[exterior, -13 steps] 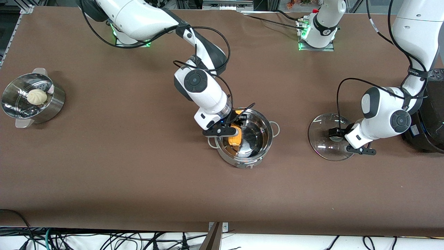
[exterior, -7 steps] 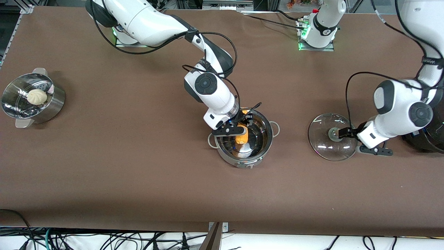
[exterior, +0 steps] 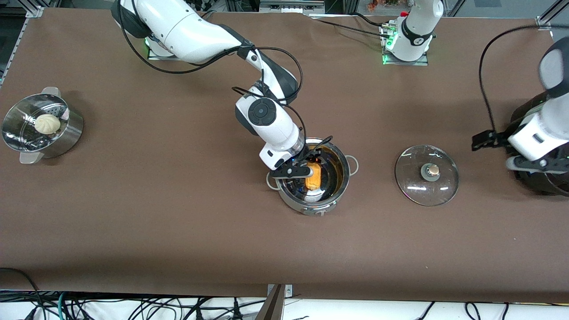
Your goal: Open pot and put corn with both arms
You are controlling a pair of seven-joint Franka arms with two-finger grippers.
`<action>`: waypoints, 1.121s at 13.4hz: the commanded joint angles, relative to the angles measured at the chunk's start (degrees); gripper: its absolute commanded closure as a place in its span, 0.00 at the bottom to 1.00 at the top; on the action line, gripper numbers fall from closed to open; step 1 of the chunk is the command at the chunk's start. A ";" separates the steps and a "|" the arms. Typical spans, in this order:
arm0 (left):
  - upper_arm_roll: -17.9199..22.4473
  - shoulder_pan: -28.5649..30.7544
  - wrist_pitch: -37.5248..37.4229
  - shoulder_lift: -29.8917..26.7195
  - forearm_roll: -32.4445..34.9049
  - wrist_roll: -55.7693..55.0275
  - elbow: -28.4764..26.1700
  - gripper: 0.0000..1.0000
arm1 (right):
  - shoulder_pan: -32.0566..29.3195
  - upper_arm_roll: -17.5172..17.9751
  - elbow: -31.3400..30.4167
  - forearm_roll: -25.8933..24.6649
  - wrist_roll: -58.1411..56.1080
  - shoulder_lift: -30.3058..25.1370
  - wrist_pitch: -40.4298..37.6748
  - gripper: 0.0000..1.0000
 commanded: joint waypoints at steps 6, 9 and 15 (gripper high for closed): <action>-1.20 0.19 -10.11 1.26 -0.12 -2.32 10.72 0.00 | -10.15 -1.12 3.16 -1.94 -12.65 -16.34 -31.25 0.00; 2.64 -6.62 -10.03 -1.72 -0.38 -4.32 8.97 0.00 | -15.06 -2.54 3.16 -2.20 -15.00 -21.54 -40.65 0.00; 15.56 -17.80 -9.32 -8.48 -0.73 -5.92 1.42 0.00 | -26.76 -9.10 3.08 -1.60 -35.93 -29.72 -51.39 0.00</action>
